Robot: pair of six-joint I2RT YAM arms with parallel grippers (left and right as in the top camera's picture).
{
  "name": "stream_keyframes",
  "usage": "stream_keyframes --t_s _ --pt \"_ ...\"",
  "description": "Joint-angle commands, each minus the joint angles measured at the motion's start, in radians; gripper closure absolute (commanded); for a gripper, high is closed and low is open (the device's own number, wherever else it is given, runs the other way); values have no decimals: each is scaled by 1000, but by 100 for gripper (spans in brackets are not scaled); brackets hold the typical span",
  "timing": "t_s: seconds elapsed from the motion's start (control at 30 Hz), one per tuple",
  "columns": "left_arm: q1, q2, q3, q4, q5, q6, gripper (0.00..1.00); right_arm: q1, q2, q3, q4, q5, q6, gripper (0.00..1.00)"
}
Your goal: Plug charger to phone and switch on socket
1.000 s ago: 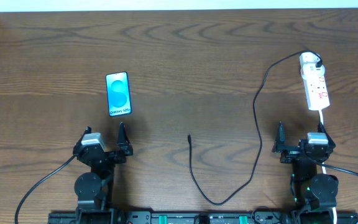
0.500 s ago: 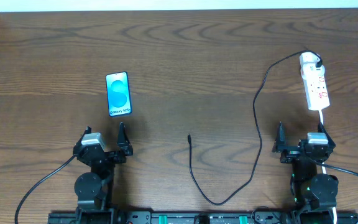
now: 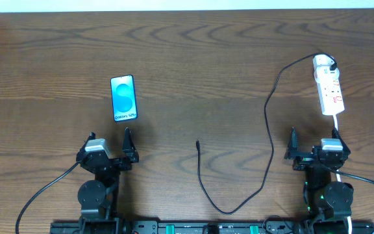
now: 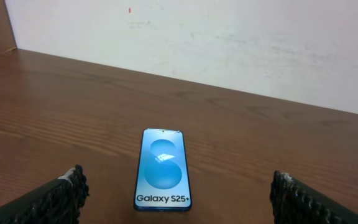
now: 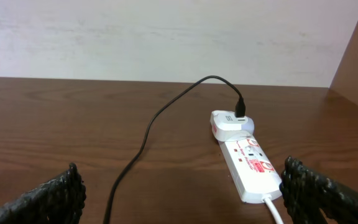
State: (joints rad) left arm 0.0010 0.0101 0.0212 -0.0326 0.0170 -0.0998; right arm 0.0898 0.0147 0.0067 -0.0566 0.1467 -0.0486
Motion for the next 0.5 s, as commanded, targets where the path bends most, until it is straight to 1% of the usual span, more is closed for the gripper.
stream_keyframes --t_s 0.0,0.47 --pt "3 -6 -17 -40 -13 14 5 -6 -9 -1 -6 -6 -12 1" --pt "3 -6 -17 -40 -13 14 5 -6 -9 -1 -6 -6 -12 1"
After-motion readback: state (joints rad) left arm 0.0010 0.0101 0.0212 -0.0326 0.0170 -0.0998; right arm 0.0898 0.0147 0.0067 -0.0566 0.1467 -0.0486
